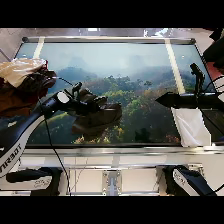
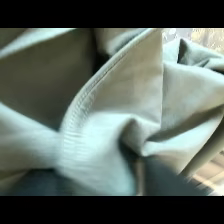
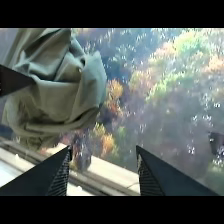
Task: Fold the shirts.
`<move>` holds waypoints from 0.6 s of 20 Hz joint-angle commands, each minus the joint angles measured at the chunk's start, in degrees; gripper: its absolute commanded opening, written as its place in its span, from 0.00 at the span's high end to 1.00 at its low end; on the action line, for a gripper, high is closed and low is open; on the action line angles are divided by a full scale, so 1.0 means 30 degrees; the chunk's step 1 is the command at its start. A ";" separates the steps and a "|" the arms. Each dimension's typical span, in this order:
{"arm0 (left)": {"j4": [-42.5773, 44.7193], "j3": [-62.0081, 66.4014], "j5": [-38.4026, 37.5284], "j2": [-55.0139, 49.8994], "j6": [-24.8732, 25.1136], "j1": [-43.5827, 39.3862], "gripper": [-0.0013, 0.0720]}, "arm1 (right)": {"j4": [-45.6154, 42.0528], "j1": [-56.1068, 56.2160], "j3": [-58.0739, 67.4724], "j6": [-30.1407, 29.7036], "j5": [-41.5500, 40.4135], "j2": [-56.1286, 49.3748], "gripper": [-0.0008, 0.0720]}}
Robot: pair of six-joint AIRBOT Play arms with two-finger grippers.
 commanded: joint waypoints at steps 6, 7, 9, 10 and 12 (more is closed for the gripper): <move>-0.0998 0.0058 0.0568 0.2528 0.0765 0.0619 0.96 | -0.0306 0.4335 -0.0444 -0.0022 -0.3286 -0.1494 0.38; -0.0998 0.0058 0.0423 0.3577 0.0998 0.0976 0.96 | -0.0350 0.5530 -0.0590 -0.0022 -0.4473 -0.2135 0.38; -0.0991 0.0058 0.0270 0.6120 0.1100 0.1967 0.96 | -0.0474 0.7876 -0.0612 0.0007 -0.6681 -0.3789 0.38; -0.0991 0.0058 0.0328 0.7446 0.1202 0.2565 0.96 | -0.0430 0.9071 -0.0605 0.0007 -0.7461 -0.4707 0.38; -0.0699 0.0058 0.0328 0.9595 0.1647 0.3810 0.96 | -0.0415 1.1322 -0.0597 0.0007 -0.8233 -0.6455 0.38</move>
